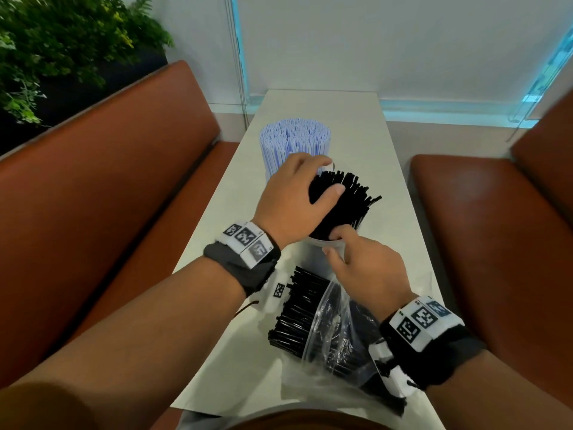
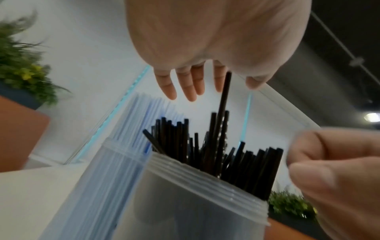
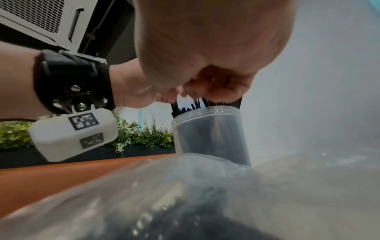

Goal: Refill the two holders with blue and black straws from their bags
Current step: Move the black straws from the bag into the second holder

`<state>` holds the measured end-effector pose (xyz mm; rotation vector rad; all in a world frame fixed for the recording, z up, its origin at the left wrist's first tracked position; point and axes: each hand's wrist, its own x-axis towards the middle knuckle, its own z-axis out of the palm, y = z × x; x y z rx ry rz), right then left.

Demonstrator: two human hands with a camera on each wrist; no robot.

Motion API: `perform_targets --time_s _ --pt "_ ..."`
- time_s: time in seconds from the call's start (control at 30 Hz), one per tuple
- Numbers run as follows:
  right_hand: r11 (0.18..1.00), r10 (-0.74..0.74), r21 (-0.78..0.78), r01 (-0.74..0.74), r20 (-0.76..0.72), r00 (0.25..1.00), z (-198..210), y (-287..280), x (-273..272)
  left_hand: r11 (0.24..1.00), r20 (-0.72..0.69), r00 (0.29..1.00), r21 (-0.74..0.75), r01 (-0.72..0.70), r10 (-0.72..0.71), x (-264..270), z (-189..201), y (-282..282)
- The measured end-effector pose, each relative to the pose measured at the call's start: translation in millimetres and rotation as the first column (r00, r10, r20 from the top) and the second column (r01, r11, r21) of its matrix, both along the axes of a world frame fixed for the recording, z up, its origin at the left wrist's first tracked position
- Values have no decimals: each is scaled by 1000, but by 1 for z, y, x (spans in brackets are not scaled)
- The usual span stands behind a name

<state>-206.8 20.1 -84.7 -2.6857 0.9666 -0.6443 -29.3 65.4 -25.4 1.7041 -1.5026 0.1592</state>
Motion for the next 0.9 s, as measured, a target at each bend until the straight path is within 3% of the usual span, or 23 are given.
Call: perform_targets --time_s 0.07,0.17,0.27,0.33,0.4,0.47,0.63,0.9 --pt "997 -58 -48 60 43 997 -3 8 -3 994 -132 991 -105 -41 27 8 -4 17" --pt "967 -197 96 237 -309 930 -15 12 -8 977 -276 958 -165 -132 83 17 -17 46" --pt "932 -225 152 330 -473 852 -23 8 -8 984 -416 896 -13 -178 156 20 -40 67" --pt "925 -193 194 327 -501 844 -27 7 -7 967 -370 913 239 -83 170 16 -60 75" --pt "928 -162 212 305 -507 846 -27 5 -5 872 -240 968 487 52 77 4 -79 81" --pt "932 -171 200 304 -497 851 -24 4 -3 769 -104 991 625 133 -87 -12 -95 83" --pt "943 -132 198 266 -512 849 -18 1 -3 727 88 927 649 223 -364 -49 -113 63" --pt "962 -98 194 193 -414 905 -9 3 -12 576 208 863 810 113 -461 -68 -103 41"
